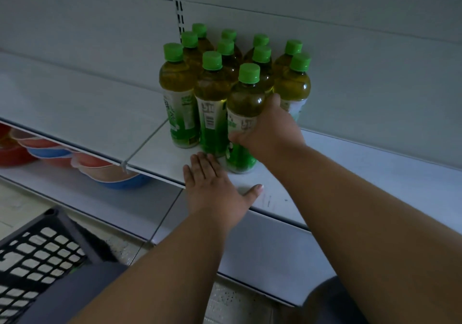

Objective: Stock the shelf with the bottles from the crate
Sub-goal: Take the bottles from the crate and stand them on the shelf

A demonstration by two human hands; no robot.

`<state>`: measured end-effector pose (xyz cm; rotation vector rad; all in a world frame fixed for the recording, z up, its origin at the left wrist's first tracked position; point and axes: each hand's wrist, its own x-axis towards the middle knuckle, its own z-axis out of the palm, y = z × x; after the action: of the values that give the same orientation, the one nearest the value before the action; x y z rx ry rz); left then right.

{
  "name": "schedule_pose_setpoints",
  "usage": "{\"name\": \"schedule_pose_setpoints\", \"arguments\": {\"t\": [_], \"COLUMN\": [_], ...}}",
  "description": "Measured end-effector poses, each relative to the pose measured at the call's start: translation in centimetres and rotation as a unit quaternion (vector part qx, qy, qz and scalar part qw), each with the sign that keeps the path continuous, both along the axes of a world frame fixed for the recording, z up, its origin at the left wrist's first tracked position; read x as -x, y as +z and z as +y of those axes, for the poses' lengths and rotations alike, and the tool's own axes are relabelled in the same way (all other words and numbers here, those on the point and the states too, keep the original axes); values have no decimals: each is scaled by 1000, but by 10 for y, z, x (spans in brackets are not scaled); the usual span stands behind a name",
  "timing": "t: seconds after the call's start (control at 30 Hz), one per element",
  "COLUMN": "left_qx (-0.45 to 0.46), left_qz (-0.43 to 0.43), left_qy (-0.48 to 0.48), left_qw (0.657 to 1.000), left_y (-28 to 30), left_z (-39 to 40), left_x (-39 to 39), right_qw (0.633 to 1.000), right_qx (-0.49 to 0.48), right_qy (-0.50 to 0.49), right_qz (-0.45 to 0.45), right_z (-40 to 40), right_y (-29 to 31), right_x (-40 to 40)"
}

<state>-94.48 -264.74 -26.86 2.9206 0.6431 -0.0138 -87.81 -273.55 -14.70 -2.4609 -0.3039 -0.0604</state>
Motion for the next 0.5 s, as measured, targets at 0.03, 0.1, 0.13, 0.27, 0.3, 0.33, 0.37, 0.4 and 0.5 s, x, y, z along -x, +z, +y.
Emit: {"name": "schedule_pose_setpoints", "arguments": {"t": [0.03, 0.1, 0.13, 0.27, 0.3, 0.33, 0.37, 0.4, 0.5], "left_qx": [-2, -4, -3, 5, 7, 9, 11, 18, 37], "left_qz": [0, 1, 1, 6, 9, 13, 16, 12, -60], "left_qy": [1, 1, 1, 8, 8, 5, 1, -4, -14], "left_qw": [1000, 1000, 1000, 1000, 1000, 1000, 1000, 1000, 997], "left_y": [-1, -1, -1, 0, 1, 3, 5, 7, 11], "left_z": [0, 0, 0, 0, 0, 1, 2, 3, 14], "left_x": [0, 0, 0, -1, -1, -1, 0, 2, 27], "right_qw": [1000, 1000, 1000, 999, 999, 999, 999, 999, 998], "right_qx": [2, -8, -12, -12, -14, -15, -11, 0, 57], "right_qy": [2, -12, -20, -37, -41, -45, -47, -45, -8], "right_qz": [6, 8, 6, 6, 13, 20, 26, 27, 12], "right_z": [-1, -2, -2, 2, 1, -2, -5, -9, -15], "right_y": [2, 3, 2, -3, -3, -4, -6, -9, -19], "right_x": [-4, -9, -10, -9, -7, -3, 3, 10, 39]}}
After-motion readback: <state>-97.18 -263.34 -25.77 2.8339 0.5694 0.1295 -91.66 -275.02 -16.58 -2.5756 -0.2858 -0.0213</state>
